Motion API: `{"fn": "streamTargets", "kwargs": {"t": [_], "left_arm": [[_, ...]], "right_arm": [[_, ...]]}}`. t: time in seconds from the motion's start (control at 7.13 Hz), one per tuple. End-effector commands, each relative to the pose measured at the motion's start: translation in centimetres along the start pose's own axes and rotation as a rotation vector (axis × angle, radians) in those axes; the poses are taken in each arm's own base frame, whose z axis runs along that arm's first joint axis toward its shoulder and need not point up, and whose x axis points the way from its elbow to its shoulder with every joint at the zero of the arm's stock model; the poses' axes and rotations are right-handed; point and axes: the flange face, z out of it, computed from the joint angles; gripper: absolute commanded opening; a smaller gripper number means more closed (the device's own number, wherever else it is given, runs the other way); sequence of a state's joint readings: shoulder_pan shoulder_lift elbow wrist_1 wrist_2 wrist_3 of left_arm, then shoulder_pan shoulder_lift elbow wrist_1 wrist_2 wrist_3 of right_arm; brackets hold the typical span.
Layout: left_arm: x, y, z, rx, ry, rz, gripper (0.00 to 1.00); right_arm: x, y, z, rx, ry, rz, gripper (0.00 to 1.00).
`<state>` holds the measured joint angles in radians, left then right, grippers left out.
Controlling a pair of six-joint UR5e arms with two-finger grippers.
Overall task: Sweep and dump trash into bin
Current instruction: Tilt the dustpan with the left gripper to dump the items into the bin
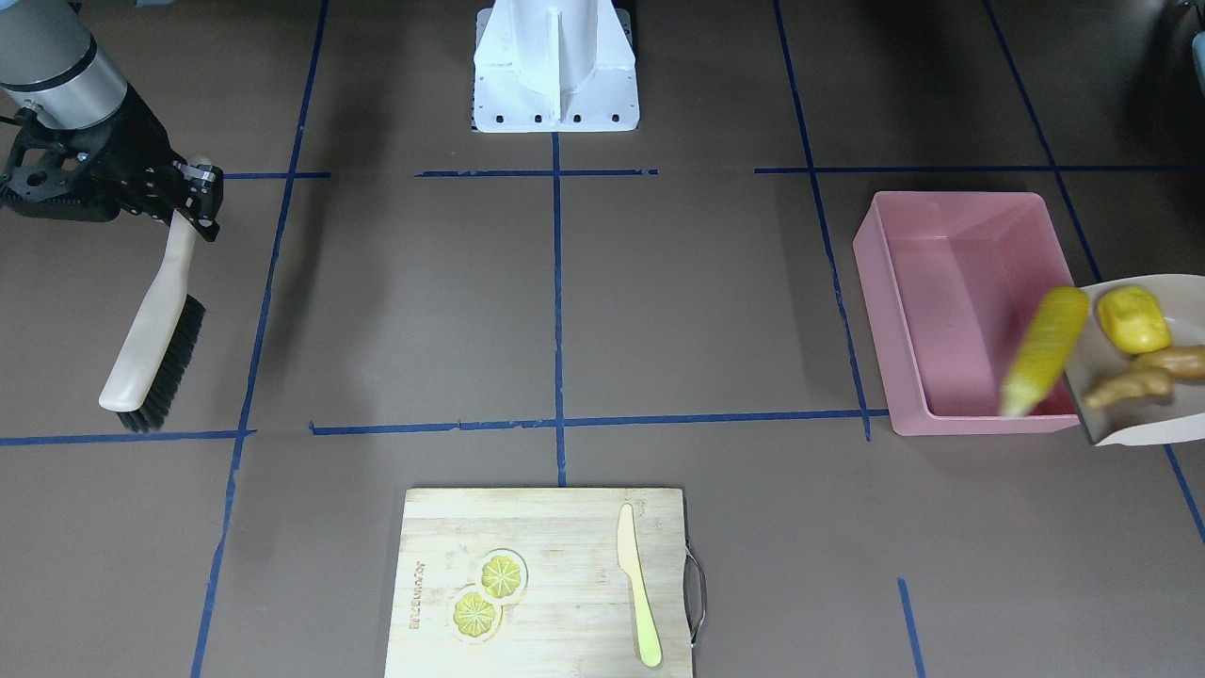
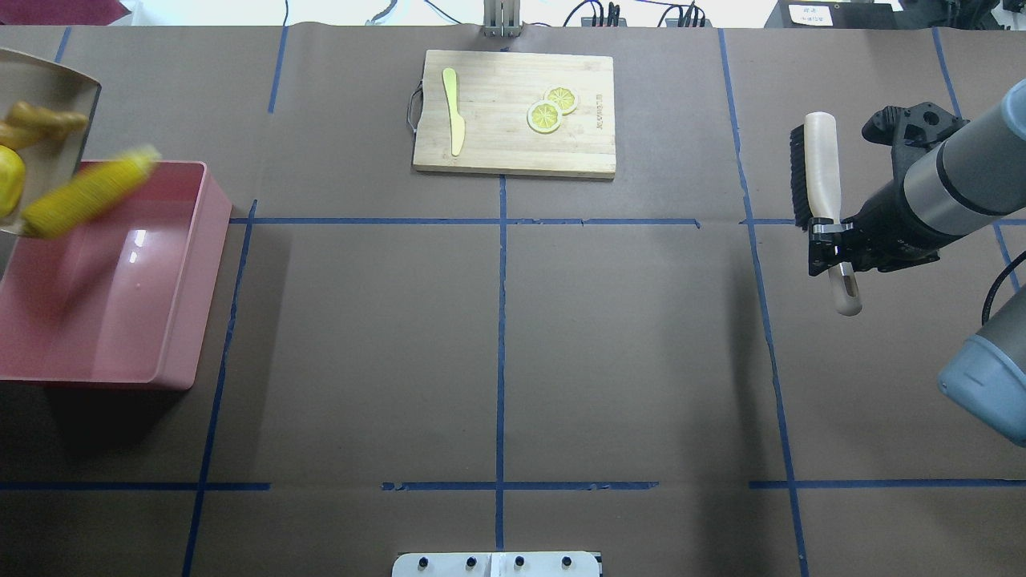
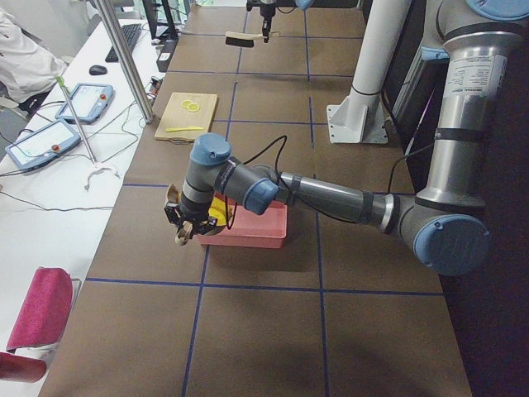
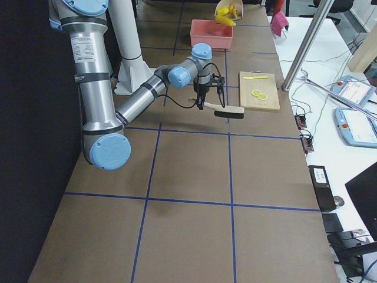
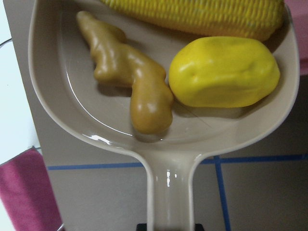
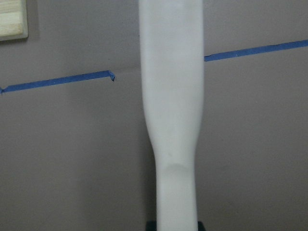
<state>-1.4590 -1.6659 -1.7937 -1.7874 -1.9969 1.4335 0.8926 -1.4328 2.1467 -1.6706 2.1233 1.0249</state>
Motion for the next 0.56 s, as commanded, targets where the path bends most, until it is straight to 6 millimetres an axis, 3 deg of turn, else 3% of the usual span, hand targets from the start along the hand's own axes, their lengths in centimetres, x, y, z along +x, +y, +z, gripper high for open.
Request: {"fn": "streamTargets", "kwargs": {"t": [0.0,0.42], "left_arm": [[-1.45,-1.04,-4.28,-0.093,-0.017,0.105,0.02],[-1.28,-1.04,-5.05,-0.102,0.001,0.100,0.02]], "right_arm": [[0.03,-0.04,0.09,-0.002,0.001,-0.001,0.00],[0.09,-0.01,0.12,-0.004,0.001,0.002,0.00]]}}
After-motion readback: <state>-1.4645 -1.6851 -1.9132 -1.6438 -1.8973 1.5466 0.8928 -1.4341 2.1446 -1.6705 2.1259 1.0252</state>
